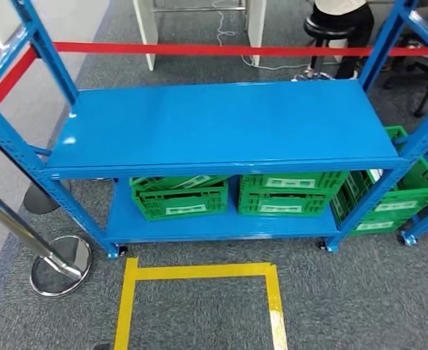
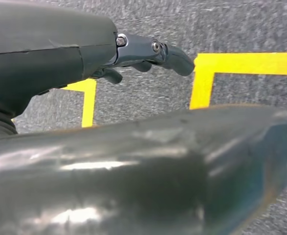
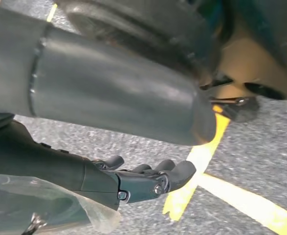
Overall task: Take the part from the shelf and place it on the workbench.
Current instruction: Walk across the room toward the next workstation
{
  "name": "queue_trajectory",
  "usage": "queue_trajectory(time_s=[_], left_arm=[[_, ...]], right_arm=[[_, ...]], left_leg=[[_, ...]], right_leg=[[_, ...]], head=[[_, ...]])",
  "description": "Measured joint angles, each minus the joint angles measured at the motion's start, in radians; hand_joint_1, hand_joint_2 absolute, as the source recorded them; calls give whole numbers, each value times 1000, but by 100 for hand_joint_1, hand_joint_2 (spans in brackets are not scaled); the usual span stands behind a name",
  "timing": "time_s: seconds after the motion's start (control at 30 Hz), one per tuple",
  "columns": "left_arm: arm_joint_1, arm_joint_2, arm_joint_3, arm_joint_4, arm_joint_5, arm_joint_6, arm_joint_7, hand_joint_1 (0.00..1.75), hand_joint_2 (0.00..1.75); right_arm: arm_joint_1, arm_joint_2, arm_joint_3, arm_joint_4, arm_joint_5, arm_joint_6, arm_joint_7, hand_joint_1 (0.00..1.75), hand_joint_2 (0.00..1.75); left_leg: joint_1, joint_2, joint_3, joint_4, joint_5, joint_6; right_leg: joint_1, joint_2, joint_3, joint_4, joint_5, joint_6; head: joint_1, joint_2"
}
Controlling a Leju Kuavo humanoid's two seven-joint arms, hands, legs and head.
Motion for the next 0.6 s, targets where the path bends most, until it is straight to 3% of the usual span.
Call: queue_trajectory(time_s=[0.07, 0.1, 0.13, 0.17, 0.23, 0.3, 0.37, 0.47, 0.53, 0.6], left_arm=[[0, 0, 0, 0, 0, 0, 0, 0, 0], [2, 1, 0, 0, 0, 0, 0, 0, 0], [3, 1, 1, 0, 0, 0, 0, 0, 0], [5, 1, 1, 0, 1, 0, 0, 0, 0], [6, 1, 1, 0, 1, -1, 1, 0, 0], [5, 2, 3, 0, 4, -2, 1, 0, 0], [5, 4, 5, 0, 8, -4, 0, 0, 0], [8, 7, 9, 0, 14, -10, 0, 0, 0], [7, 9, 15, 0, 20, -18, 0, 0, 0], [6, 10, 20, 0, 28, -23, 0, 0, 0]], right_arm=[[-2, 0, 0, 0, 1, 0, -1, 0, 0], [-1, 0, 0, 0, 1, 0, -1, 0, 0], [0, 0, 0, 0, 1, 0, -1, 0, 0], [1, 0, 0, 0, 1, 0, -1, 0, 0], [2, 0, 0, 0, 2, 0, -1, 0, 0], [0, 1, 0, 0, 3, -1, -2, 0, 0], [-1, 1, 0, 1, 6, -1, -2, 0, 0], [-3, 2, 0, 0, 13, -3, 0, 0, 0], [-4, 2, 0, 0, 17, -3, 1, 0, 0], [-3, 3, 0, 0, 19, -3, 2, 0, 0]], left_leg=[[1, 0, -69, 132, -53, -7], [1, 0, -101, 187, -67, -9], [1, 0, -120, 211, -60, -9], [1, 0, -122, 196, -32, -8], [0, 1, -85, 79, 55, 2], [-4, 1, -47, -24, 98, 13], [-9, 1, -37, -52, 94, 20], [-3, 1, -23, -73, 97, 35], [2, 2, -11, -84, 98, 44], [2, 2, -7, -85, 92, 48]], right_leg=[[0, -2, 9, -1, -7, -8], [1, -2, 13, -1, -11, -10], [1, -1, 19, -1, -15, -10], [1, 0, 25, -1, -20, -10], [2, 2, 37, -2, -29, -7], [5, 3, 43, -1, -38, 2], [6, 2, 47, -4, -42, 14], [6, 1, 44, 8, -55, 31], [4, 1, -7, 100, -97, 38], [3, 1, -87, 230, -137, 45]], head=[[-3, 0], [-3, 0], [-2, 0], [-3, 0], [-2, 0], [-2, 0], [-1, 0], [2, 0], [8, 0], [10, 0]])
